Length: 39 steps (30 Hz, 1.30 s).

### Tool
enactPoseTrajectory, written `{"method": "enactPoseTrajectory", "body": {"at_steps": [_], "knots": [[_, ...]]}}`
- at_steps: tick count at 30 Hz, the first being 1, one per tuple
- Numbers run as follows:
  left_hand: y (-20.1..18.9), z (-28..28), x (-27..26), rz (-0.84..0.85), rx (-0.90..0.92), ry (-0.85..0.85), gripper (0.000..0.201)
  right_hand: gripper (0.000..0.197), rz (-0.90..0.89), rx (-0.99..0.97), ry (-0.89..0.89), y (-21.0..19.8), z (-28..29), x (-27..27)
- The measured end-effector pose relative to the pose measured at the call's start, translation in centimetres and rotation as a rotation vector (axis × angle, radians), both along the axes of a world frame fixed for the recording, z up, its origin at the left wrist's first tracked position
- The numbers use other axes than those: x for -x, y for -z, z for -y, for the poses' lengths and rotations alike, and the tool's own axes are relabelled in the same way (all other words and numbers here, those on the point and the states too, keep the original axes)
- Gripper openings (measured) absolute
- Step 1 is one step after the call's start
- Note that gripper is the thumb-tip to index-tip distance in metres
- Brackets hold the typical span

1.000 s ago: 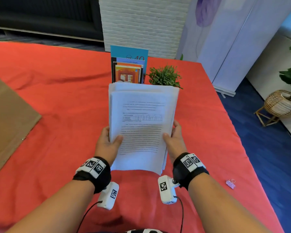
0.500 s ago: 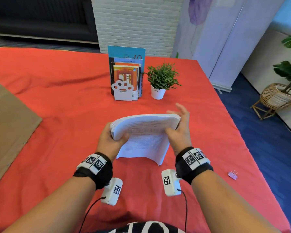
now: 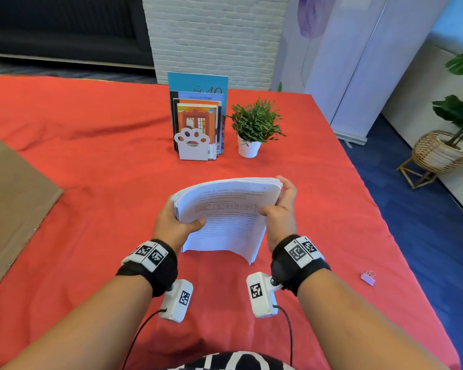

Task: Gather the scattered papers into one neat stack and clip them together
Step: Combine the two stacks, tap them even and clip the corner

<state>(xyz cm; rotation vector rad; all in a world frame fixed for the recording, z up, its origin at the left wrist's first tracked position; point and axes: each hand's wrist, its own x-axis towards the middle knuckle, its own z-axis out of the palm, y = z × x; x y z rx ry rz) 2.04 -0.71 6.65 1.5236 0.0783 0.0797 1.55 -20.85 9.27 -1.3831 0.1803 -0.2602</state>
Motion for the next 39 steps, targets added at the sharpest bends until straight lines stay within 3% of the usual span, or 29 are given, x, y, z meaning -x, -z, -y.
{"method": "enactPoseTrajectory", "body": {"at_steps": [4, 9, 12, 14, 16, 18, 23, 30, 33, 37, 39], "knots": [[0.2, 0.7, -0.4, -0.081, 0.086, -0.079, 0.056, 0.047, -0.005, 0.031, 0.028, -0.2, -0.5, -0.3], [0.2, 0.5, -0.5, -0.082, 0.08, -0.021, 0.045, 0.053, 0.023, 0.111, 0.047, -0.1, -0.1, -0.5], [0.4, 0.3, -0.9, -0.083, 0.067, 0.005, 0.046, 0.079, 0.138, 0.15, 0.024, 0.2, 0.2, -0.3], [0.6, 0.2, -1.2, -0.1, 0.059, 0.007, 0.044, 0.087, 0.25, 0.284, 0.04, 0.0, 0.4, -0.7], [0.8, 0.1, -1.3, -0.122, 0.041, 0.008, 0.039, 0.084, 0.37, 0.517, 0.033, 0.3, 0.6, -1.0], [1.1, 0.1, -1.3, -0.14, 0.036, 0.011, 0.034, 0.078, 0.413, 0.632, 0.025, 0.7, 0.6, -1.1], [2.3, 0.3, -1.3, -0.181, -0.004, 0.017, 0.03, 0.077, 0.383, 0.617, 0.001, 0.7, 0.2, -0.9], [3.6, 0.0, -1.2, -0.206, -0.063, 0.049, 0.025, 0.103, 0.231, 0.411, 0.065, 1.3, 0.0, 0.2], [3.8, 0.5, -1.0, -0.215, -0.078, 0.044, 0.02, 0.086, 0.067, 0.321, -0.036, 1.9, 0.2, 0.2], [3.8, 1.1, -1.0, -0.221, -0.155, 0.025, 0.018, 0.04, -0.111, 0.43, -0.107, 3.1, 0.5, 0.1], [3.4, 1.5, -0.9, -0.186, -0.166, -0.02, 0.019, 0.033, -0.108, 0.501, -0.086, 3.1, 0.9, -0.1]]}}
